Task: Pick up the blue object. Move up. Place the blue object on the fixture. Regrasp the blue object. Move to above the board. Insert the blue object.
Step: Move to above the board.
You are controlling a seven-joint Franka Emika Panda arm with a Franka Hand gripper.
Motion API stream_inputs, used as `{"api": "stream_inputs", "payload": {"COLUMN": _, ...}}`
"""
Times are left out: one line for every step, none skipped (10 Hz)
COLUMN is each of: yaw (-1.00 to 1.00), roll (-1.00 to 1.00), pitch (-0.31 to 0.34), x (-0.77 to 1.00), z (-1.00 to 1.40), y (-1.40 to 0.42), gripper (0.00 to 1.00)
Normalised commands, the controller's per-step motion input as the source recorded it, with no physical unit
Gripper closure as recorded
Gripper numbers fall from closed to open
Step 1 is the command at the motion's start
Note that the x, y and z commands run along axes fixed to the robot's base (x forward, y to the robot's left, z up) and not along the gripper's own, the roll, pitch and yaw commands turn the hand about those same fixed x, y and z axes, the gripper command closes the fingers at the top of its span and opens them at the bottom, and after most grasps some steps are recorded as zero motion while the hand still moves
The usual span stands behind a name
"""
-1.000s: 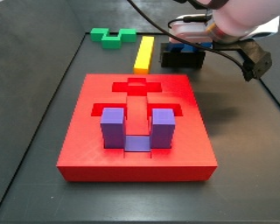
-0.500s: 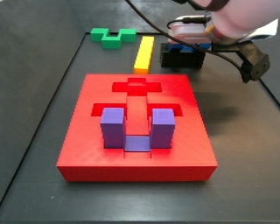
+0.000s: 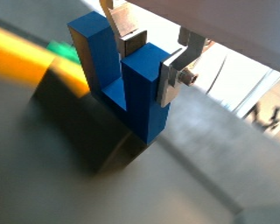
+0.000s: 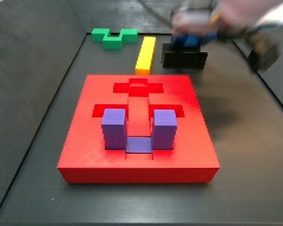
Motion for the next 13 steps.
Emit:
{"api": "stream_inputs", "payload": {"yaw": -0.04, "roll": -0.03, "pitch": 0.031, "x": -0.06, "z": 1.40, "y": -0.03, "gripper": 1.00}}
{"api": "stream_inputs", "payload": {"yaw": -0.01, "roll": -0.01, "pitch": 0.044, "x": -0.05, "z": 1.40, "y": -0.01, "gripper": 1.00}}
{"api": "stream_inputs", "payload": {"yaw": -0.01, "roll": -0.01, "pitch": 0.069, "x": -0.04, "z": 1.40, "y": -0.03, "gripper": 1.00}}
{"api": "stream_inputs", "payload": {"yaw": 0.00, "roll": 0.00, "pitch": 0.076, "x": -0.03, "z": 1.40, "y": -0.04, "gripper": 1.00}}
{"api": "stream_inputs", "payload": {"yaw": 0.01, "roll": -0.01, "pitch": 0.076, "x": -0.01, "z": 1.40, "y": -0.03, "gripper": 1.00}}
{"api": "stream_inputs", "payload": {"yaw": 0.02, "roll": -0.02, "pitch": 0.089, "x": 0.00, "z": 0.68, "y": -0.02, "gripper": 1.00}}
{"api": "stream_inputs", "payload": {"yaw": 0.03, "roll": 0.00, "pitch": 0.092, "x": 0.03, "z": 0.29, "y": -0.01, "gripper": 1.00}}
{"api": "stream_inputs", "payload": {"yaw": -0.05, "roll": -1.00, "pitch": 0.135, "x": -1.31, "z": 0.29, "y": -1.40, "gripper": 1.00}}
{"api": "stream_inputs", "payload": {"yaw": -0.05, "roll": -1.00, "pitch": 0.130, "x": -1.31, "z": 0.30, "y": -1.40, "gripper": 1.00}}
{"api": "stream_inputs", "payload": {"yaw": -0.04, "roll": -1.00, "pitch": 0.092, "x": -1.40, "z": 0.30, "y": -1.35, "gripper": 1.00}}
{"api": "stream_inputs", "payload": {"yaw": -0.03, "roll": -1.00, "pitch": 0.091, "x": -1.40, "z": 0.27, "y": -1.32, "gripper": 1.00}}
{"api": "stream_inputs", "payload": {"yaw": -0.02, "roll": -1.00, "pitch": 0.094, "x": -1.40, "z": 0.28, "y": -1.33, "gripper": 1.00}}
{"api": "stream_inputs", "payload": {"yaw": -0.01, "roll": -1.00, "pitch": 0.094, "x": -1.40, "z": 0.27, "y": -1.34, "gripper": 1.00}}
